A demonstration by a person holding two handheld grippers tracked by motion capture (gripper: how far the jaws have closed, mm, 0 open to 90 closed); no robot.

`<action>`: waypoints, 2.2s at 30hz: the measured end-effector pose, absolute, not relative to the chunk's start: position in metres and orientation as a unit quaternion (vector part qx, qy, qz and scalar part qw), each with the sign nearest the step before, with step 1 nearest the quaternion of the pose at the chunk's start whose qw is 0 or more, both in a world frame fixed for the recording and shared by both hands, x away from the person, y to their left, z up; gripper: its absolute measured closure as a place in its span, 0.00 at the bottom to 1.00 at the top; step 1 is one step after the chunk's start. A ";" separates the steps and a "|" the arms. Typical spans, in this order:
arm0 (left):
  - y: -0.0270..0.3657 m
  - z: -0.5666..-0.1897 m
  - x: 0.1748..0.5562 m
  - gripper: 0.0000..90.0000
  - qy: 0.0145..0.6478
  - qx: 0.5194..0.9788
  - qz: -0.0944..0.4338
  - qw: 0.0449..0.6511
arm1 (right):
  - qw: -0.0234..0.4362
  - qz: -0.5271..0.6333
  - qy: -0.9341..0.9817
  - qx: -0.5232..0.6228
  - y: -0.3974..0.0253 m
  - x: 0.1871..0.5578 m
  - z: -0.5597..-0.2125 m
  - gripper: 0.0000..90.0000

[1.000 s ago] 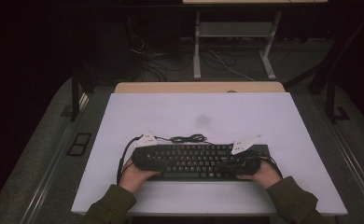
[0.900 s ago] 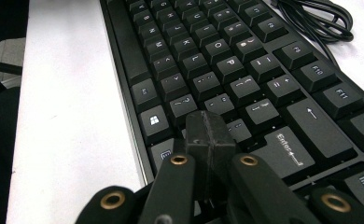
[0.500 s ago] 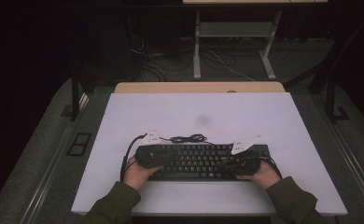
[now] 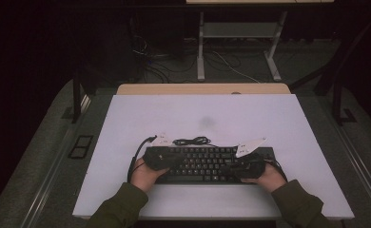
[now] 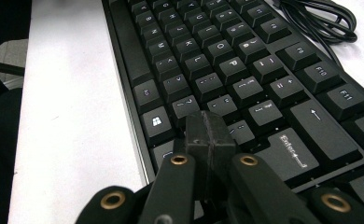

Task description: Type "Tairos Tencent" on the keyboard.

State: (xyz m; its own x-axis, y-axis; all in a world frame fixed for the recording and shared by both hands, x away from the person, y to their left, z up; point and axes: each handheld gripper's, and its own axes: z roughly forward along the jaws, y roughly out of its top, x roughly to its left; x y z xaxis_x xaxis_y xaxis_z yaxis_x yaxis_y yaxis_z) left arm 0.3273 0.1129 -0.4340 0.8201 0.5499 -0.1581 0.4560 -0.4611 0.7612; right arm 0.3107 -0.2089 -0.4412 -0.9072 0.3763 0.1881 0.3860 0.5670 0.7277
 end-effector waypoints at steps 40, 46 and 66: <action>0.138 -0.430 0.317 0.43 0.299 0.842 0.065 0.444 | 0.002 -0.410 -0.887 -0.214 -0.208 0.310 -0.441 0.99; 0.144 -0.429 0.314 0.36 0.308 0.835 0.071 0.450 | 0.002 -0.410 -0.887 -0.213 -0.208 0.311 -0.441 0.99; 0.159 -0.430 0.306 0.38 0.313 0.829 0.067 0.458 | 0.005 -0.459 -0.856 -0.240 -0.211 0.321 -0.431 0.81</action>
